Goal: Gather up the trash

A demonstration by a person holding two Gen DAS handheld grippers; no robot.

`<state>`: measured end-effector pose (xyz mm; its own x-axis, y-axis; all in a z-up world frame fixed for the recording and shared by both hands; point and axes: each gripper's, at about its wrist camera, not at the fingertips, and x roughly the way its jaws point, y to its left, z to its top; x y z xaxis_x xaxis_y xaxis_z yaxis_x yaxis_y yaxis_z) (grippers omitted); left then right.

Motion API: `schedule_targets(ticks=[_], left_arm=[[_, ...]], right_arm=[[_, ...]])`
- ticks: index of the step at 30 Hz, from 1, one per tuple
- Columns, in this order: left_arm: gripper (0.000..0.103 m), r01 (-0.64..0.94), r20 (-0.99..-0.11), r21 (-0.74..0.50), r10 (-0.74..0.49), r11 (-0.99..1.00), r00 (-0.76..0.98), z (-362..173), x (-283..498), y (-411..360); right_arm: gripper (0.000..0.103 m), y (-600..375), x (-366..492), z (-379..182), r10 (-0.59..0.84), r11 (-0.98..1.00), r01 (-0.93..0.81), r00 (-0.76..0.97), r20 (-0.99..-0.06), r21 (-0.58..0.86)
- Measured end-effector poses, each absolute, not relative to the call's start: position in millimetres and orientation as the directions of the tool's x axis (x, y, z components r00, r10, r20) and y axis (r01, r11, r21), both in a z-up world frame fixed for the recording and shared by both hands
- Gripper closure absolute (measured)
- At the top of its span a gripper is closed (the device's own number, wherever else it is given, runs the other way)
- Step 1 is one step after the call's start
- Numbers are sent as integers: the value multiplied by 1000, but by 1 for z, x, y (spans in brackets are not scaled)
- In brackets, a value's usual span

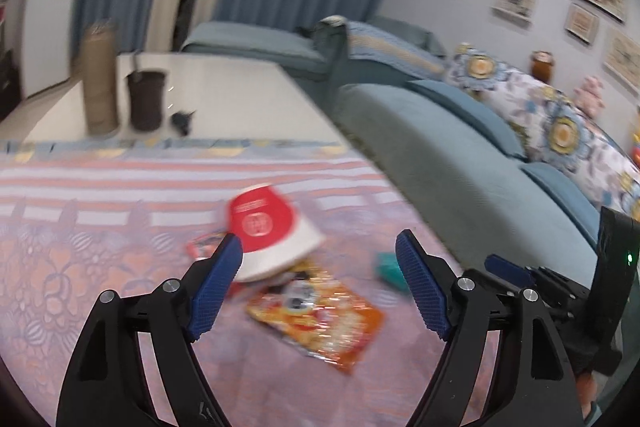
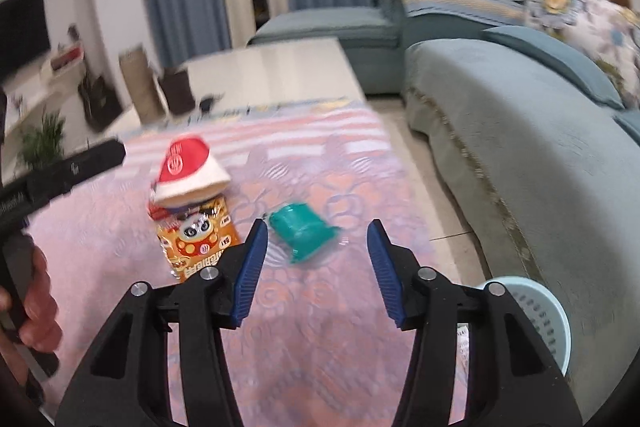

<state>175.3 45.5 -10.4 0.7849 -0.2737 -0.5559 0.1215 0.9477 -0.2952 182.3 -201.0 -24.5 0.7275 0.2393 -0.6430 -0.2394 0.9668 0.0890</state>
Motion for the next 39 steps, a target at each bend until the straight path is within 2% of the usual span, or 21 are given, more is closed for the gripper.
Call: schedule_targets(ticks=[5, 16, 19, 22, 24, 28, 29, 35, 39], left_arm=[[26, 37, -602, -326, -238, 944, 762, -37, 208, 66], [31, -31, -693, -254, -159, 967, 703, -69, 251, 56], [38, -20, -693, -245, -160, 969, 703, -70, 253, 51], [40, -25, -695, -224, -142, 974, 705, -69, 252, 43], [47, -15, -697, -223, -148, 975, 702, -70, 252, 39], [58, -10, -686, -202, -134, 979, 715, -67, 245, 33], [62, -4, -680, -202, -137, 979, 721, -65, 242, 32], [76, 36, -644, -225, -176, 974, 744, -58, 224, 26], [77, 58, -606, -264, -213, 963, 766, -49, 206, 26]], right_arm=[[54, -175, 211, -52, 227, 960, -277, 688, -689, 40], [54, -171, 241, -79, 214, 966, -252, 625, -750, 66], [53, -171, 248, -85, 211, 966, -249, 590, -780, 73], [53, -169, 248, -84, 200, 966, -251, 594, -779, 57], [54, -168, 247, -84, 202, 966, -253, 599, -775, 56], [74, -170, 243, -80, 223, 963, -262, 619, -753, 70], [82, -170, 242, -78, 230, 961, -267, 624, -747, 72], [95, -174, 237, -73, 247, 960, -265, 650, -719, 90], [97, -178, 229, -67, 265, 958, -266, 674, -690, 108]])
